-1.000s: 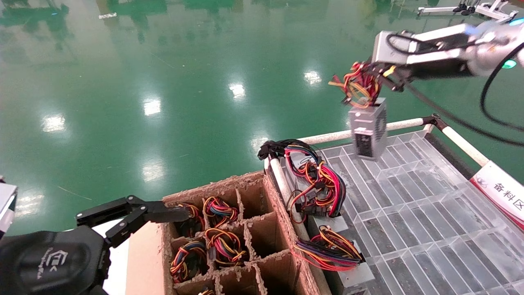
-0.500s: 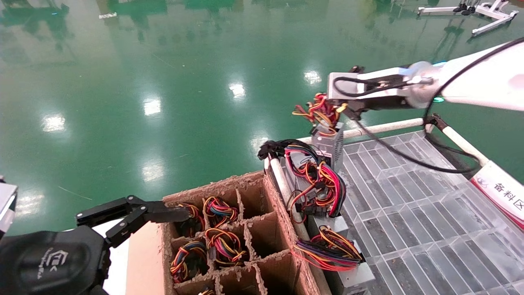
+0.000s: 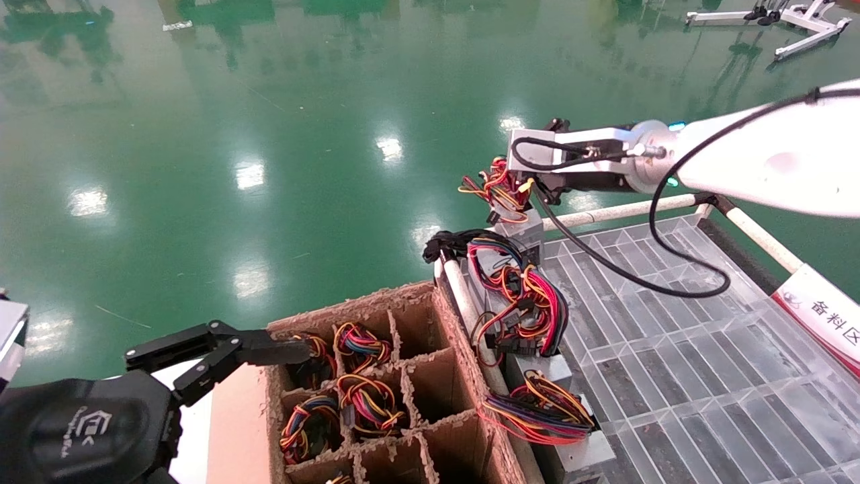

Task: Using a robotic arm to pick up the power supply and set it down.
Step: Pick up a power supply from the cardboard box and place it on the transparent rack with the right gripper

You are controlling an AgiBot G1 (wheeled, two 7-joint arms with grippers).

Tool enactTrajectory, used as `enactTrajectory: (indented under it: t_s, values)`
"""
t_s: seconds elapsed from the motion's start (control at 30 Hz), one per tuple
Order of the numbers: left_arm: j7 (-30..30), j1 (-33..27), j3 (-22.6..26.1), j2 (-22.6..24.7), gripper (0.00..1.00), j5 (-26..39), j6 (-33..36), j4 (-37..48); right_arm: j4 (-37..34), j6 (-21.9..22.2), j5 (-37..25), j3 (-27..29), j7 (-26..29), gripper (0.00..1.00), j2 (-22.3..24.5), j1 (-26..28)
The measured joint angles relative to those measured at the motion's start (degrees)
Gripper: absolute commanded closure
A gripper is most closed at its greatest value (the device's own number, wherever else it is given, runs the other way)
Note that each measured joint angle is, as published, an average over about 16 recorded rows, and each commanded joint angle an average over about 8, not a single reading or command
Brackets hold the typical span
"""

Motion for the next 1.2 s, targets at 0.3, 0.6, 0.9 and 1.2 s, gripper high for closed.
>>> enactTrajectory:
  t_s: [0.3, 0.6, 0.9, 1.2]
  values:
    - [0.01, 0.00, 0.02, -0.01, 0.00, -0.01, -0.01, 0.00, -1.12, 1.41, 6.58, 4.56, 3.01, 1.00, 1.92, -4.26]
    - [0.02, -0.01, 0.03, -0.01, 0.00, -0.02, -0.01, 0.00, -0.85, 1.74, 11.26, 7.81, 4.64, 1.00, 4.26, -7.25]
    - [0.03, -0.01, 0.05, -0.02, 0.00, -0.04, -0.02, 0.00, -0.59, -0.32, 12.84, 8.91, 5.13, 1.00, 6.88, -8.26]
    - [0.03, -0.02, 0.07, -0.03, 0.00, -0.05, -0.03, 0.00, -0.33, -2.51, 13.32, 9.25, 5.38, 1.00, 8.33, -8.55]
